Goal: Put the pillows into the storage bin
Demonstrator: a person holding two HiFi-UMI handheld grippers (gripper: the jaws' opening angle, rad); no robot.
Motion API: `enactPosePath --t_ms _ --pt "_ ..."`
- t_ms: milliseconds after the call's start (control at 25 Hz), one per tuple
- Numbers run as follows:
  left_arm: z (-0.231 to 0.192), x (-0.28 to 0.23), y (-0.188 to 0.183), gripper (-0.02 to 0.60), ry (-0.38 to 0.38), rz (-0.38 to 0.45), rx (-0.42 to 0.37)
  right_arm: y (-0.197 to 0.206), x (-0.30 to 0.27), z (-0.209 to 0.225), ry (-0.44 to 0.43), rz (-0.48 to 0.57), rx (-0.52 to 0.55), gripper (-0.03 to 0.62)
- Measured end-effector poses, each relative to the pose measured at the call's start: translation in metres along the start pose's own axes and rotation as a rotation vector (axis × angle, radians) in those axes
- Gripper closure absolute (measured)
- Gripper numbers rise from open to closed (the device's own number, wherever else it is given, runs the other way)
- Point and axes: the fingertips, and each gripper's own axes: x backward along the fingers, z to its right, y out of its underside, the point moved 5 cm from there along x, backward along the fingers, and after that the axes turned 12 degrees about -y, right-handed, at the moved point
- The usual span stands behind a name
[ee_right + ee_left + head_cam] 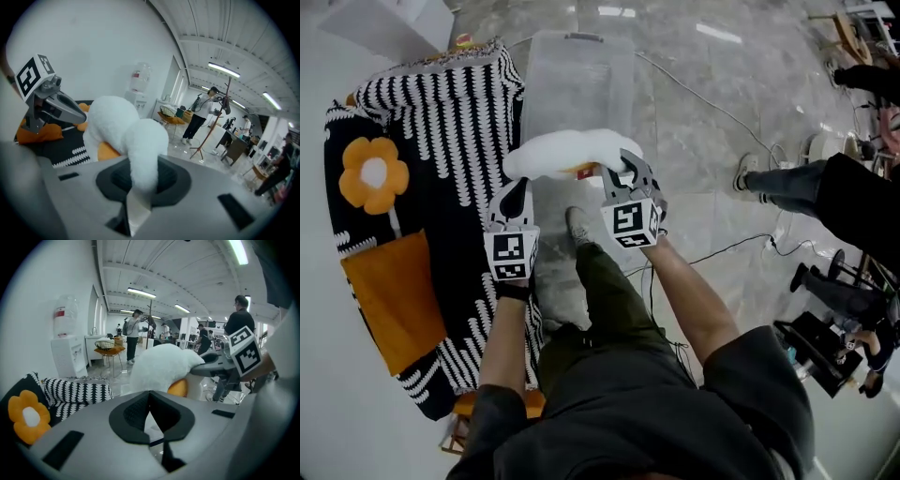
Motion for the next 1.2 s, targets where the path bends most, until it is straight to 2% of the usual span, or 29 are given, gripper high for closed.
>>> enactPosePath --t_ms 200,400,640,920,1200 --pt "0.017 -0.081 0.030 0.578 0.041 -0.042 -0.023 0.061 -0.061 0.027 0.037 -0.038 -0.041 0.519" --pt "0.022 -0.124 0.071 0.578 0.052 -0.092 -0.024 0.123 -0.107 0.032 0.046 -0.090 -0.078 0.517" --pt "0.024 -0.151 0.109 0.578 0.039 -0.142 -0.023 0.165 -0.142 0.035 0.040 -0.106 -0.088 0.516" --pt "0.032 -0.182 0.154 0.578 0.062 -0.183 -0.041 0.224 -0.191 0.023 0.040 -0.141 -0.076 0.495" --pt "0.040 -0.179 0.189 0.578 0.070 -0.222 -0.040 0.270 -0.212 0.006 0.015 -0.187 -0.054 0.460"
